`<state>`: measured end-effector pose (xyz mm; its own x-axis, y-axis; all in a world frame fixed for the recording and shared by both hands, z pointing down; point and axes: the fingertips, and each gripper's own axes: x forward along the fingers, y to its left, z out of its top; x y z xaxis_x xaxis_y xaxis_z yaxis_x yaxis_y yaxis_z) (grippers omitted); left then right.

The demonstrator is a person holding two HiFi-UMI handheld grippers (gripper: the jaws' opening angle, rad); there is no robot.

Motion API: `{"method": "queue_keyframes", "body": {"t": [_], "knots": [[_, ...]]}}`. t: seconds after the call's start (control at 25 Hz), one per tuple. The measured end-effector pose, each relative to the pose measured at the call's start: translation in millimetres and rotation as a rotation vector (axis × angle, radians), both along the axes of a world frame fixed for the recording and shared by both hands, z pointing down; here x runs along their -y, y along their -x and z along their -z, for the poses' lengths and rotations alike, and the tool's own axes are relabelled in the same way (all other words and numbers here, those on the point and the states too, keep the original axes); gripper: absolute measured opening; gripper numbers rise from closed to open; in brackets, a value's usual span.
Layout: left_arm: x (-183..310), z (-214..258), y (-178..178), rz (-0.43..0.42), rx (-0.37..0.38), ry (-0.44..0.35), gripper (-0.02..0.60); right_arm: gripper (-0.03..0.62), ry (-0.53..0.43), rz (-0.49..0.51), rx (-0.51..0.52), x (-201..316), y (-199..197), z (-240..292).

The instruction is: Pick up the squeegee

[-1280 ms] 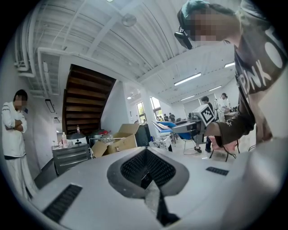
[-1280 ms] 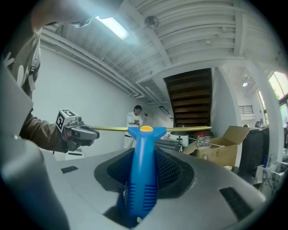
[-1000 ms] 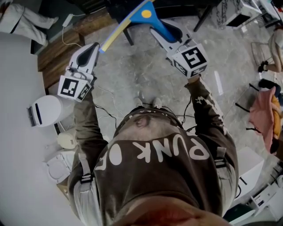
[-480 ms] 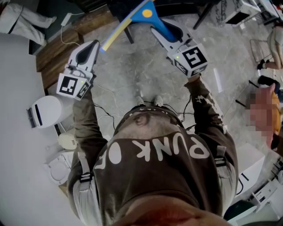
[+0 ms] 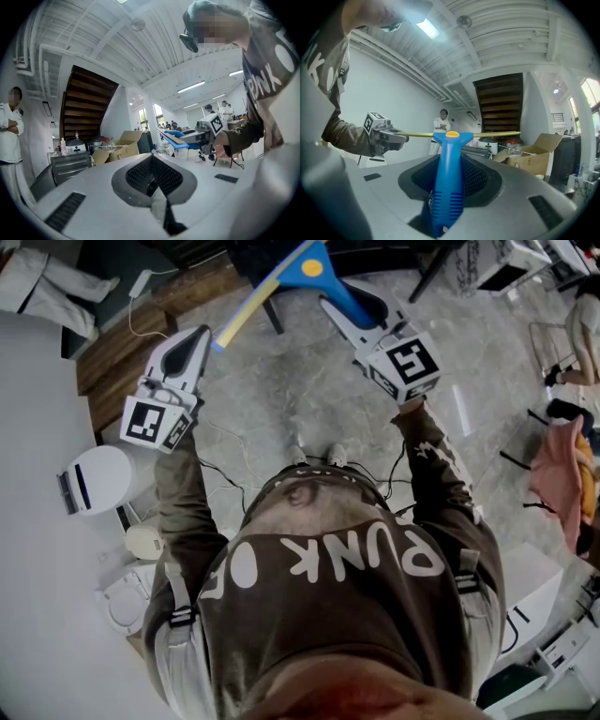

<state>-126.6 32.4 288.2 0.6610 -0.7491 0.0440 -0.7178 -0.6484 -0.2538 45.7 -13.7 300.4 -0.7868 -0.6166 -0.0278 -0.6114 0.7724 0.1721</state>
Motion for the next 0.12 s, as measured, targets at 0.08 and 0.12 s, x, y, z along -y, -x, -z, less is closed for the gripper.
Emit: {"method": "queue_keyframes", "body": {"t": [0.08,0.12], "knots": [[-1.2,-0.2,-0.6,-0.001,0.001,-0.001,0.002,0.143,0.002,-0.002,0.003,-0.8,-0.7,-0.4],[-1.7,-0.3,-1.0,-0.001,0.001,-0.001,0.002,0.143,0.004,-0.003,0.005,-1.2,-1.0,-0.6]]}}
